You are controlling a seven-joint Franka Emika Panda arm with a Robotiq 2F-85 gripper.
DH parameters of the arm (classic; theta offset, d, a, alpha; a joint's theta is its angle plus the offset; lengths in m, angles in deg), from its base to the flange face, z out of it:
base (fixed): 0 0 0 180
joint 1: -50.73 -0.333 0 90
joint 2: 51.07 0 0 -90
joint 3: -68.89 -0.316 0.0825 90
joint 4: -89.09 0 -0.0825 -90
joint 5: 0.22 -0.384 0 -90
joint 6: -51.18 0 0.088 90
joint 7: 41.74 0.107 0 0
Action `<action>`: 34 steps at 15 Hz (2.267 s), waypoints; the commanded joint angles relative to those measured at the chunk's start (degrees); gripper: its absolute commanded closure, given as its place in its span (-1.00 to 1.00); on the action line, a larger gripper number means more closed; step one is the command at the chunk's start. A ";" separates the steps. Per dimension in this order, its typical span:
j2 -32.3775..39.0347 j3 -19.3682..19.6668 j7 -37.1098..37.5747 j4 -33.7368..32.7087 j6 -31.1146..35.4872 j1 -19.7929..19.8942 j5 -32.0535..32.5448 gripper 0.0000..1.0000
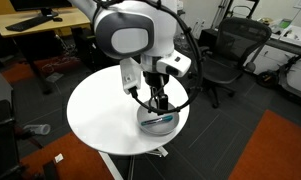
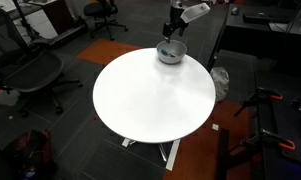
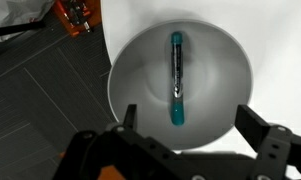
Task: Remove the marker from the grey bowl
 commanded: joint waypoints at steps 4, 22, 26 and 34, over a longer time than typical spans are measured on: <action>7.35 -0.41 1.18 -9.43 -5.48 1.29 -0.93 -1.00; 17.61 -0.18 3.97 -19.04 -7.45 1.16 -0.85 -1.00; 18.67 -0.09 5.17 -19.66 -7.52 1.10 -0.83 -1.00; 19.85 -0.11 5.28 -20.42 -7.58 1.01 -0.83 0.15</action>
